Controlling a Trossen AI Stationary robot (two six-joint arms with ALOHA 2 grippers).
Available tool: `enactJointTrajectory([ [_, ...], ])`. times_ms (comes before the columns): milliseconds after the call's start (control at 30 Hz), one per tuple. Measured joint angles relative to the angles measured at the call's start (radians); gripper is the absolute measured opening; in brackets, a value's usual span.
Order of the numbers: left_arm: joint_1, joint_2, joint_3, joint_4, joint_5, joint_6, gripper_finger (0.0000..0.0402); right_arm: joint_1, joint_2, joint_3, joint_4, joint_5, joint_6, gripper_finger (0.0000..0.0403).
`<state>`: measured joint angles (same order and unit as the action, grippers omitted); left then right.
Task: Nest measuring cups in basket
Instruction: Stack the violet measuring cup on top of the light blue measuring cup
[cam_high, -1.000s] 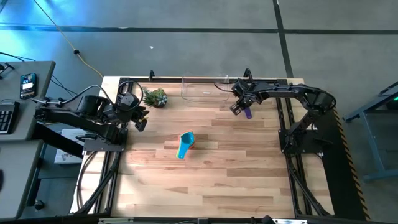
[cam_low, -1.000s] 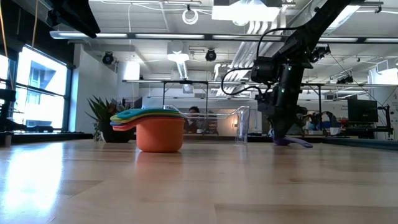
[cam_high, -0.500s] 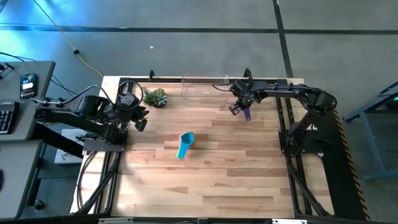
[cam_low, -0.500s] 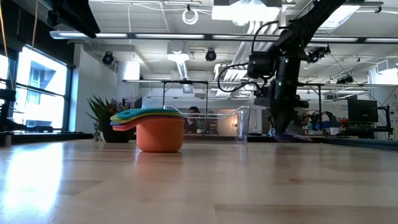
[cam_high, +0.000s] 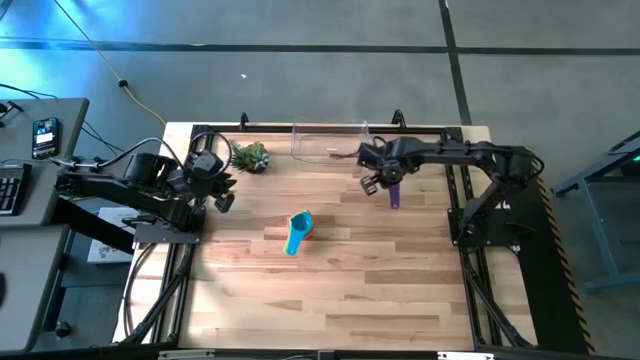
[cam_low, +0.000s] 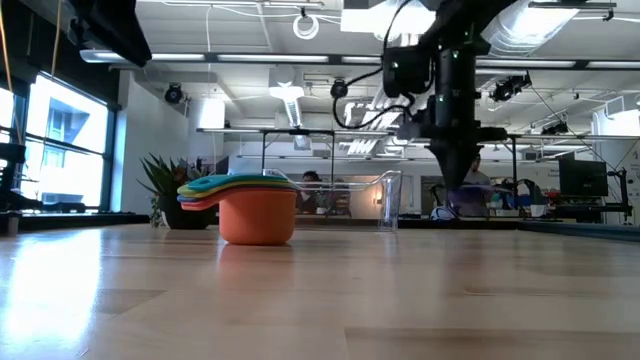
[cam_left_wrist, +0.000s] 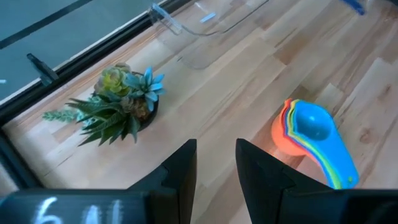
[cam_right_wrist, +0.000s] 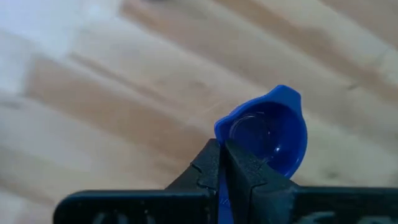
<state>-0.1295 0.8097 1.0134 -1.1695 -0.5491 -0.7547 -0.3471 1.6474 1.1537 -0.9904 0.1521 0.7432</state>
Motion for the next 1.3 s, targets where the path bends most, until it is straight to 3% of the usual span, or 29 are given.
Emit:
enactJointTrajectory([
  [233, 0.000, 0.000, 0.000, -0.016, 0.034, 0.118, 0.0104, 0.200, 0.000, 0.094, 0.001, 0.001, 0.322, 0.0000],
  [600, 0.000, 0.000, 0.000, -0.028, 0.190, 0.306, 0.0104, 0.447, 0.057, 0.279, 0.014, 0.172, 0.725, 0.0000],
  [1100, 0.000, 0.000, 0.000, -0.047, 0.217, 0.367, 0.0104, 0.518, 0.448, 0.763, 0.011, 0.252, 0.827, 0.0000],
  [1300, 0.000, 0.000, 0.000, -0.046, 0.217, 0.366, 0.0104, 0.518, 0.542, 0.891, -0.001, 0.260, 0.829, 0.0000],
])
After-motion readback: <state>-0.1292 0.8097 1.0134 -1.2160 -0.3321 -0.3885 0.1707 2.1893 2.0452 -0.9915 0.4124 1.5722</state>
